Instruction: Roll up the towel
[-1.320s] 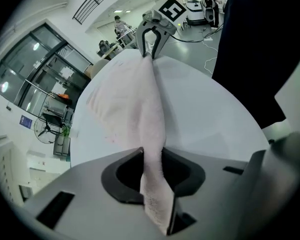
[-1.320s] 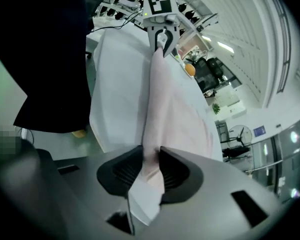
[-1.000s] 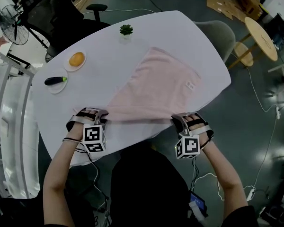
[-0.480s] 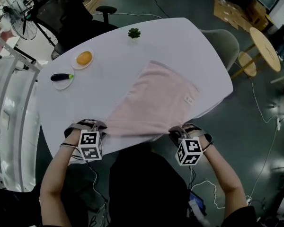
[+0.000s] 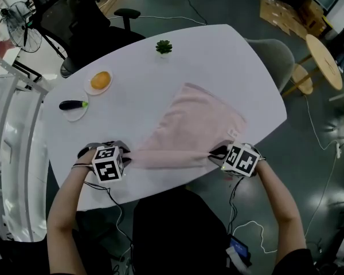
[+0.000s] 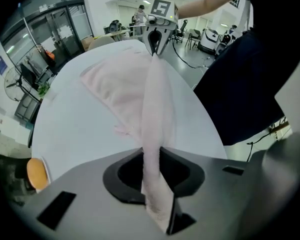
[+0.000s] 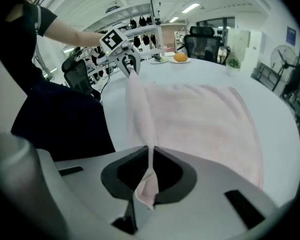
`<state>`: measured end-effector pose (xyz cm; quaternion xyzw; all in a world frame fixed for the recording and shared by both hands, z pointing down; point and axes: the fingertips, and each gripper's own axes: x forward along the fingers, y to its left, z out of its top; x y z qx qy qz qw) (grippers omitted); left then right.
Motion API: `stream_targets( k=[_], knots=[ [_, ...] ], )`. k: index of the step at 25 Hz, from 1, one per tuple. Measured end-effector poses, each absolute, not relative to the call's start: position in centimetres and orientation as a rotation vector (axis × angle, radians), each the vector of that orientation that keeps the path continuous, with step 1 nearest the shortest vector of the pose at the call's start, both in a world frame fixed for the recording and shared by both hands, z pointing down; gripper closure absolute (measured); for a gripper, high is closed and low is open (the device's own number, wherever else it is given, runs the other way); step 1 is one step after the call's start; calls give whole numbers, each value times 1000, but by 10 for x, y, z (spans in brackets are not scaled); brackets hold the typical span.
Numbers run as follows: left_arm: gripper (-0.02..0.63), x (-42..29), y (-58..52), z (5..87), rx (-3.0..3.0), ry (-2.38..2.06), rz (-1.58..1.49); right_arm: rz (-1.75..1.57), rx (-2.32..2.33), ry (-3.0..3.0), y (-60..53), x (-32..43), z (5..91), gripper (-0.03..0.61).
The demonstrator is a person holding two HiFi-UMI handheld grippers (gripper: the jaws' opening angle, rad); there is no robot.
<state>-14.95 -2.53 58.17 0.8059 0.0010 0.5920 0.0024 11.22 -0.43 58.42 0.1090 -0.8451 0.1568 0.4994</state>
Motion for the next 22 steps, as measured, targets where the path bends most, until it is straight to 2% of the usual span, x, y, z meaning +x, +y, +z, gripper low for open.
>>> stream_targets(
  k=[8, 12, 14, 15, 17, 18, 20, 22],
  knots=[
    [465, -151, -59, 592, 2454, -40, 1794, 420, 299, -1980, -34, 116, 602, 526],
    [460, -152, -67, 602, 2418, -60, 1788, 464, 309, -1975, -37, 116, 605, 523],
    [427, -153, -72, 603, 2408, -80, 1766, 468, 329, -1985, -38, 115, 605, 522],
    [387, -153, -76, 602, 2416, -102, 1761, 463, 355, -1993, -39, 116, 604, 514],
    [312, -154, -83, 597, 2453, -163, 1763, 448, 439, -2014, -44, 119, 599, 466],
    [297, -154, -85, 594, 2473, -192, 1766, 442, 489, -2024, -47, 123, 596, 433],
    [296, -156, -85, 588, 2506, -231, 1774, 440, 579, -2049, -52, 129, 587, 383],
    [296, -157, -83, 581, 2535, -251, 1789, 420, 639, -2072, -51, 134, 576, 373]
  ],
)
